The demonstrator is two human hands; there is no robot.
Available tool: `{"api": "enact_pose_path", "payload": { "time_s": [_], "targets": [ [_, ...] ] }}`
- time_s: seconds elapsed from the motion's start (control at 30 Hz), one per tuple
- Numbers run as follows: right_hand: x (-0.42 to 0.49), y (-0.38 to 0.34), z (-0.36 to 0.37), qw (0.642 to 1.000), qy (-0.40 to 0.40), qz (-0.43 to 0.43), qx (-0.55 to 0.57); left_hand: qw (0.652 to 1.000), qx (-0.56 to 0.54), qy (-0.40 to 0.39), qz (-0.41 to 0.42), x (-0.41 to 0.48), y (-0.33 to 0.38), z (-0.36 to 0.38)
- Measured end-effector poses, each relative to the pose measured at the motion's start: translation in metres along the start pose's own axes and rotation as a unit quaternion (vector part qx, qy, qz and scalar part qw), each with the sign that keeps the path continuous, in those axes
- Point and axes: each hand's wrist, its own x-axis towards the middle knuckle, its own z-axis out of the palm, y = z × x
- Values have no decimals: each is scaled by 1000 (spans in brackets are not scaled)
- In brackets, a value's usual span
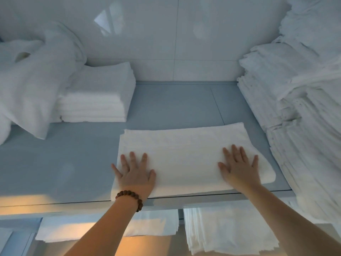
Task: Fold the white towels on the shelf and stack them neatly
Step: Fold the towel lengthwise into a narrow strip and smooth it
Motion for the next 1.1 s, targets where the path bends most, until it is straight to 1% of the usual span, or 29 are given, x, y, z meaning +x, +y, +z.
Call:
{"api": "enact_pose_path", "payload": {
  "time_s": [0.07,0.13,0.17,0.23,0.3,0.37,0.47,0.53,0.67,0.73,0.9,1.03,1.1],
  "targets": [
    [3,-22,-4,998,23,-60,18,999,-13,24,28,4,29,-7],
    [8,-44,-2,991,28,-129,31,996,-16,35,86,8,59,-6],
    [10,-52,0,987,25,-154,32,994,-16,32,105,9,71,-3],
    [16,-55,5,984,25,-175,32,994,-13,21,108,12,83,7],
    [22,-37,9,986,40,-161,31,996,-11,17,88,13,83,15],
    [27,-4,12,991,55,-122,27,997,-10,21,72,12,78,19],
    [32,39,10,996,53,-75,22,998,-2,28,63,9,77,19],
    [33,48,8,997,42,-62,19,997,-2,28,65,8,78,17],
    [40,42,2,999,23,-41,2,997,1,24,76,9,78,17],
    [46,37,-4,998,36,-57,1,996,4,20,88,12,78,17],
    [58,22,-8,987,45,-153,4,991,30,13,132,23,80,13],
    [68,20,-11,981,41,-188,14,980,52,9,190,40,84,7],
    [68,25,-8,981,43,-191,11,974,55,5,219,50,85,5]
  ]
}}
